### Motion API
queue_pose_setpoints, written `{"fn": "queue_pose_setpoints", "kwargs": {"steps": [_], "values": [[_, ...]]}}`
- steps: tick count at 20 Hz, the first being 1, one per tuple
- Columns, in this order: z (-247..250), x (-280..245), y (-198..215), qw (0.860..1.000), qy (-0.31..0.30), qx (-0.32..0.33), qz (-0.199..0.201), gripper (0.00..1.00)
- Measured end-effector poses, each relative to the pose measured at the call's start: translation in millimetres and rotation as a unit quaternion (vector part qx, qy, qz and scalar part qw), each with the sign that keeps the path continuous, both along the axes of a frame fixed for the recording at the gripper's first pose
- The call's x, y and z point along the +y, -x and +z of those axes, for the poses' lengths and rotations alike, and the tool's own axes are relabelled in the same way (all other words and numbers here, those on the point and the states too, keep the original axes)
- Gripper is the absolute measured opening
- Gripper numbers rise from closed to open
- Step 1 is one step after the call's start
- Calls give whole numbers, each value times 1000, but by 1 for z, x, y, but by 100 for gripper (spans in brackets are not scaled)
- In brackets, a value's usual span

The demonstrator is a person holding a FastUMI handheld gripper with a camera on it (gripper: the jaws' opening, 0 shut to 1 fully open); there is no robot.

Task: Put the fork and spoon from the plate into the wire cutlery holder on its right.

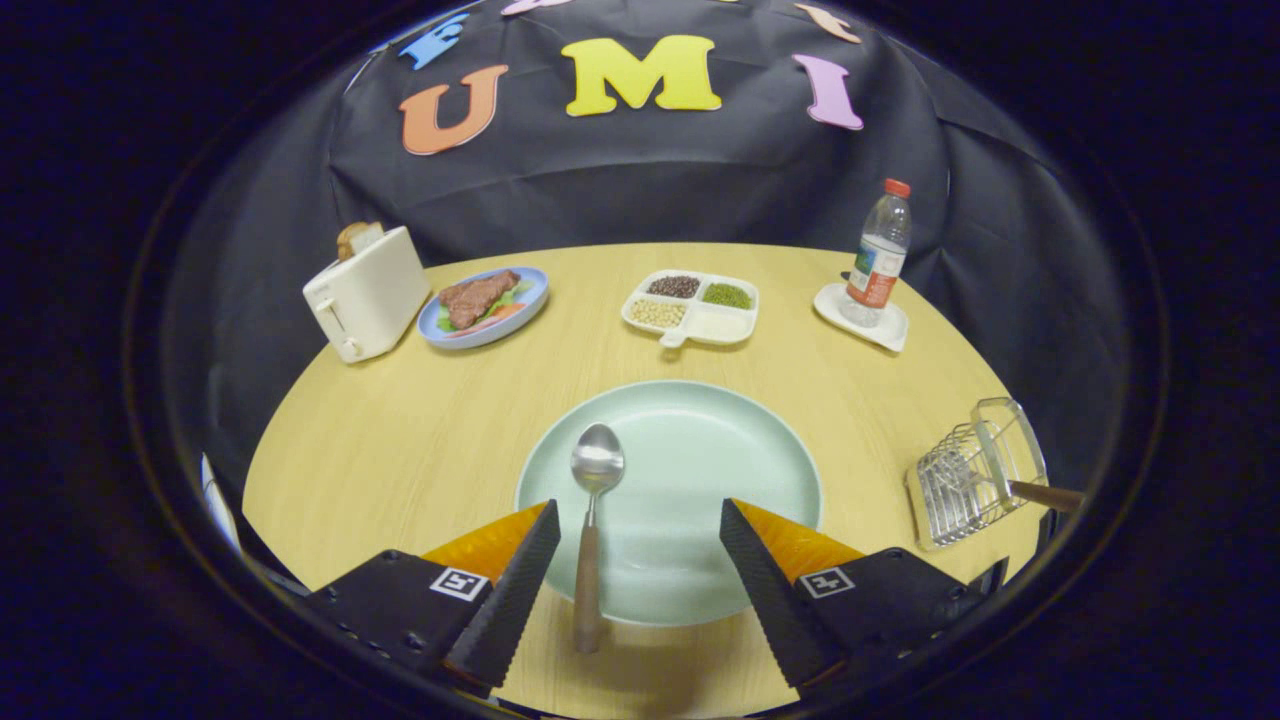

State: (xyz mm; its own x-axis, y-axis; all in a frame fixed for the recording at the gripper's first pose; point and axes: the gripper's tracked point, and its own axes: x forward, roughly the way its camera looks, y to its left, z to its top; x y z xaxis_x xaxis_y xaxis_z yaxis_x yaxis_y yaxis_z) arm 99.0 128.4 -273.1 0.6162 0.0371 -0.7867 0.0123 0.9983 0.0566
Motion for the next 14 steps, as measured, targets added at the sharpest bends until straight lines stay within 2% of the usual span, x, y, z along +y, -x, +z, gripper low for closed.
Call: {"fn": "queue_pose_setpoints", "kwargs": {"steps": [4,5,14], "values": [[-24,4,1,999,10,48,7,96],[-26,6,1,998,11,57,7,93],[-43,30,-1,993,-12,116,22,42]]}}
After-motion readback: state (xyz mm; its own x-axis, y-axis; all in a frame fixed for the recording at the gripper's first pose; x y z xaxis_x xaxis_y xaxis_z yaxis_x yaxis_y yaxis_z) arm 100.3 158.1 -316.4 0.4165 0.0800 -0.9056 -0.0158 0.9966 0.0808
